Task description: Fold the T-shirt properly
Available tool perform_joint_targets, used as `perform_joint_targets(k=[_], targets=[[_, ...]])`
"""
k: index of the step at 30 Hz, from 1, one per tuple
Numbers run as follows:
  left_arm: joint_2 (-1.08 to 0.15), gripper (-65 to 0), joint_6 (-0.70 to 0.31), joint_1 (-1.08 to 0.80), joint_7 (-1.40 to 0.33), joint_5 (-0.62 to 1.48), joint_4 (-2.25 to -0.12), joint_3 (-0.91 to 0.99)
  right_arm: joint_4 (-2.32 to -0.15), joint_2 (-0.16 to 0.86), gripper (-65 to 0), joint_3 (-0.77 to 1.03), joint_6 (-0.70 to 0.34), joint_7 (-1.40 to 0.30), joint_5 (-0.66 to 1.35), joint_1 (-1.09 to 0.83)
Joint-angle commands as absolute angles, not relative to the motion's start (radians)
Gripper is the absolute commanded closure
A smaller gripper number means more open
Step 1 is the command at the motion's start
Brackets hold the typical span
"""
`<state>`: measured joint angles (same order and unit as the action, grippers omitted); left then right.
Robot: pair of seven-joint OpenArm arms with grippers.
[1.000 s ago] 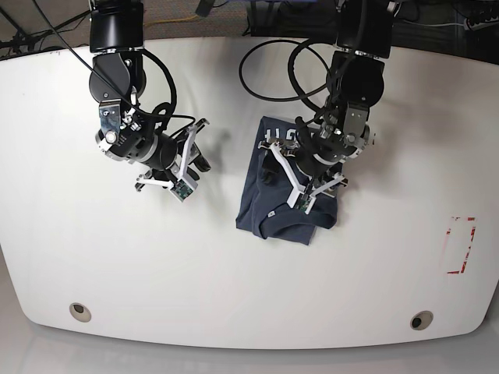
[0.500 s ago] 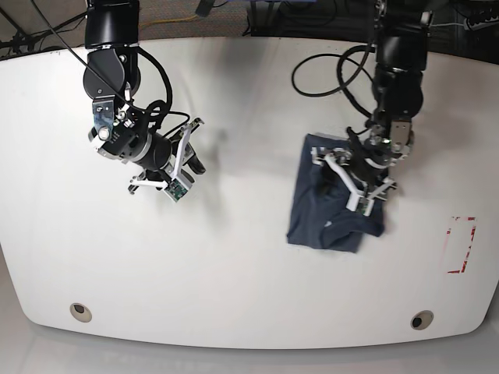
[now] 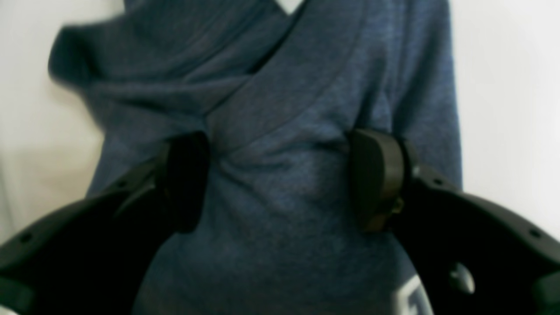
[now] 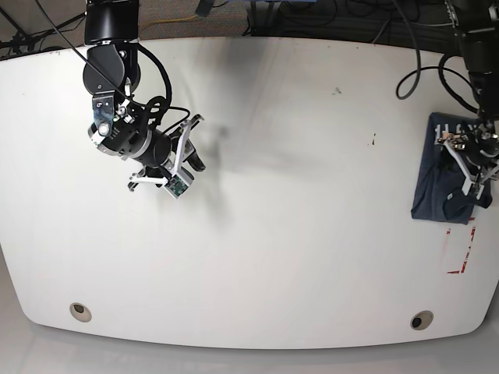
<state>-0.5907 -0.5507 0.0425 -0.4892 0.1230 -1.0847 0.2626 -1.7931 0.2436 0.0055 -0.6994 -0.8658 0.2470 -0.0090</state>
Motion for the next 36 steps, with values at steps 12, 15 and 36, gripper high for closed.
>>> perform_joint_targets(k=[12, 15, 36], targets=[[-0.745, -45.8, -0.698, 0.044, -0.478, 0.101, -0.990, 0.473, -1.862, 0.246, -15.2, 0.010, -0.698, -0.839, 0.254, -0.008], [-0.731, -45.8, -0.698, 0.044, -0.570, 0.101, -1.113, 0.507, -1.862, 0.249, -15.2, 0.010, -0.698, -0.835, 0.252, -0.005], [-0.262, -45.8, -0.266, -0.091, -0.133, 0.077, -1.520, 0.125, -1.638, 0.079, -15.4, 0.369, -0.698, -0.160, -0.263, 0.010]])
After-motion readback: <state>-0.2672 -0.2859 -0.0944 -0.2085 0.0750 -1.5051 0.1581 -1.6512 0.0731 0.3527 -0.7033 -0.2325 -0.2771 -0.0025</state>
